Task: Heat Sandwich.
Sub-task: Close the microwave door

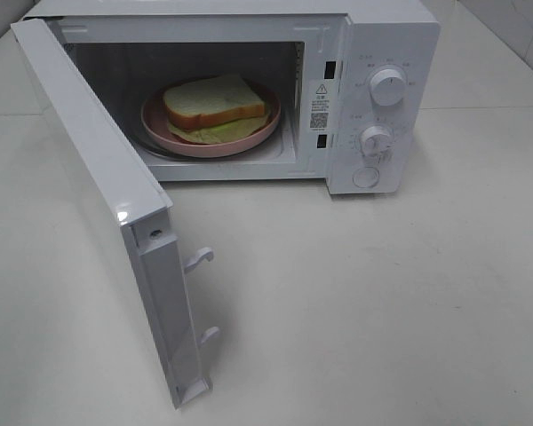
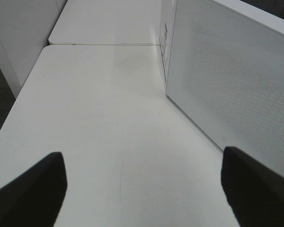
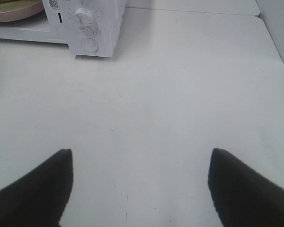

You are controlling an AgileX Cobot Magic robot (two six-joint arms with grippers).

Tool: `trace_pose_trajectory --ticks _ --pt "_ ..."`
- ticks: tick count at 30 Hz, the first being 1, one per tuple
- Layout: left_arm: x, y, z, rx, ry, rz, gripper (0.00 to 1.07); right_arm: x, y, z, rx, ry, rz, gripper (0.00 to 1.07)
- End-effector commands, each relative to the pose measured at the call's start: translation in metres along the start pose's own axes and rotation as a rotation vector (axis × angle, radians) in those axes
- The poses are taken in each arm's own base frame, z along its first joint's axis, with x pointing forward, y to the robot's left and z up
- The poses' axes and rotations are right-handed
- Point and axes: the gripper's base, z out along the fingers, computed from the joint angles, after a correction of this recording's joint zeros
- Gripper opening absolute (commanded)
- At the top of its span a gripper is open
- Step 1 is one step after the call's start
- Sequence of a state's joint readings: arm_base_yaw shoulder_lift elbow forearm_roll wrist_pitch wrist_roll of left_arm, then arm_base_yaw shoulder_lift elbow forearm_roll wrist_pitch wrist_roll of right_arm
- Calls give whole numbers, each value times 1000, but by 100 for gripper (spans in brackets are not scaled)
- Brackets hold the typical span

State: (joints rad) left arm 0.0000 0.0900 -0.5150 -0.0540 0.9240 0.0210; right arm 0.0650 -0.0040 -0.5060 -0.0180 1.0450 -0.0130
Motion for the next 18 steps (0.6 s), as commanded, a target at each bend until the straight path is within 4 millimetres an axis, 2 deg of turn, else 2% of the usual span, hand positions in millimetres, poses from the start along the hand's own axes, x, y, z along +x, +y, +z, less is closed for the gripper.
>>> trace_pose_trajectory --ticks 1,2,4,5,9,10,11,12,13,14,15,17,18 --pt "-10 0 5 6 -21 -14 69 2 0 -3 10 -31 -7 76" --pt "-10 0 5 6 -21 -14 69 2 0 -3 10 -31 -7 76" --pt "-13 0 11 5 -11 -15 62 2 0 -3 10 -31 -7 76" --pt "-16 0 17 4 3 -17 54 2 0 -3 10 -31 -7 76" --pt "-18 1 29 3 33 -21 43 2 0 -3 10 -31 -7 76" --pt "-18 1 38 1 53 -23 34 2 0 -3 10 -31 -7 76" --pt "-18 2 42 0 66 -24 30 2 0 -3 10 -31 -7 76" --pt "-18 2 42 0 66 -24 30 2 0 -3 10 -31 -7 76" --pt "-17 2 47 -1 76 -25 24 2 0 -3 10 -31 -7 76" --pt "-16 2 55 -3 88 -22 13 2 0 -3 10 -31 -7 76" --pt "-16 2 59 -3 94 -20 8 2 0 -3 10 -31 -7 76" --pt "-16 3 62 -3 95 -20 4 2 0 -3 10 -31 -7 76" --pt "-14 3 70 -6 89 -21 0 2 0 -3 10 -31 -7 76"
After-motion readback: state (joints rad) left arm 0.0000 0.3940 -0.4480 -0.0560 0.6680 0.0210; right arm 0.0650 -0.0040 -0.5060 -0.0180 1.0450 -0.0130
